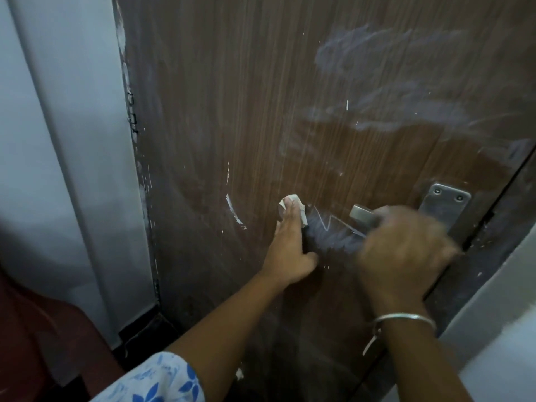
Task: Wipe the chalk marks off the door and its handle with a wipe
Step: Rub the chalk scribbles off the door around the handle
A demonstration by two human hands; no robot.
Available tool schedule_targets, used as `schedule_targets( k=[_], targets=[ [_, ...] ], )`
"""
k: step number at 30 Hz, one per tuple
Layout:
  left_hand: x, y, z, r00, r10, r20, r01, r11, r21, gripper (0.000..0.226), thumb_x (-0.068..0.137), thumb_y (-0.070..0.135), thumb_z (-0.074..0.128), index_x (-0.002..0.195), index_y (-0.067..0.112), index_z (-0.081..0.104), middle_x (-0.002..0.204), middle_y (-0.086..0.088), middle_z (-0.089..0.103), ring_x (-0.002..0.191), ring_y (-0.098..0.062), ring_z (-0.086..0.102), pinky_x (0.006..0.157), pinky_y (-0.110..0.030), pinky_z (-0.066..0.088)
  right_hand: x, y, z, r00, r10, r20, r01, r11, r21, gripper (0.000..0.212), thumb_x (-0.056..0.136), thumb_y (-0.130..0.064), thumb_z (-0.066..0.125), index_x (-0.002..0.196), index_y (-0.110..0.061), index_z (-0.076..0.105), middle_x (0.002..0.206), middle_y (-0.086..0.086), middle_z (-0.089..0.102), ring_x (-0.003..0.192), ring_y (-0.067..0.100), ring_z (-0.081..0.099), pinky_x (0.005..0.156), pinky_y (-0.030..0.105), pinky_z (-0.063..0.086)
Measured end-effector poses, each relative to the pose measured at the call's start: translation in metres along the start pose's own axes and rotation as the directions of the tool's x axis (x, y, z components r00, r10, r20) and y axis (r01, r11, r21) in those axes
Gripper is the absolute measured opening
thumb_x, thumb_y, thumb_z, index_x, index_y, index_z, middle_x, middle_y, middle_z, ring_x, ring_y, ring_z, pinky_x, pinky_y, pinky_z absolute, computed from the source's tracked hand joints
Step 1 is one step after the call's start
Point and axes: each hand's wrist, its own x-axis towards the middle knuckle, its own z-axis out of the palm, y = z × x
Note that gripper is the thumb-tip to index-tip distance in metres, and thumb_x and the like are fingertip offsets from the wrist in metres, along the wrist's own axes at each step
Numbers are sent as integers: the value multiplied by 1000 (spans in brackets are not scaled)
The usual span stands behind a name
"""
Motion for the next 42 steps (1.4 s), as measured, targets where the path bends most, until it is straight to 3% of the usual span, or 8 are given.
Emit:
schedule_targets(
  k=[3,6,11,18,22,31,36,42],
  targets=[
    [-2,2,-12,996,-85,-3,79,937,-340,92,78,1,57,149,25,5,149,8,27,138,-19,30,113,-37,27,-38,-44,0,945,-283,163,244,943,227,14,92,-12,47,95,-10,61,80,8,63,75,25,55,65,38,41],
    [3,4,-25,987,-159,19,133,747,-652,75,79,-22,38,145,10,21,147,-7,36,132,-16,39,106,-26,37,-55,-69,17,843,-255,473,135,953,272,39,77,-8,64,115,0,60,111,17,65,102,31,63,84,41,51],
    [7,5,-46,977,-194,86,199,693,-693,74,78,-25,25,143,9,26,148,-7,36,130,-14,41,60,-6,44,-52,-77,50,713,-397,577,339,917,211,49,89,-14,29,131,-2,50,139,15,48,132,27,41,109,42,30],
    [4,-3,-50,981,-194,-11,130,697,-706,75,74,-28,30,138,11,33,146,-5,39,132,-14,39,68,-9,47,-47,-70,66,660,-492,568,552,830,78,52,94,-18,21,140,-2,37,147,14,37,136,27,35,113,41,27],
    [0,-17,-52,965,-235,-117,99,739,-667,72,74,-27,35,136,10,37,143,-6,41,132,-14,39,100,-27,43,-37,-84,73,714,-421,560,478,877,50,56,95,-21,19,146,0,16,152,18,24,135,29,34,113,42,24],
    [-8,-30,-58,974,-208,-88,123,815,-566,71,74,-28,36,132,13,39,139,0,42,127,-2,38,106,-21,33,-80,-80,79,479,-492,727,565,807,172,77,92,-34,36,145,2,-5,152,17,-15,139,31,-20,113,45,-12],
    [-15,-35,-54,986,-166,-27,131,861,-492,72,72,-26,38,125,22,39,120,23,46,108,23,43,89,-1,35,-54,-78,75,564,-438,700,492,859,141,84,84,-40,48,148,-2,8,157,12,5,145,26,-1,116,43,-5],
    [-13,-33,-45,989,-142,-39,104,861,-497,76,68,-25,37,125,24,42,132,7,49,127,-1,42,104,-18,33,-50,-86,85,469,-499,729,600,785,151,92,84,-47,46,145,4,-2,156,18,-5,143,31,-11,110,45,-18]
  ],
)
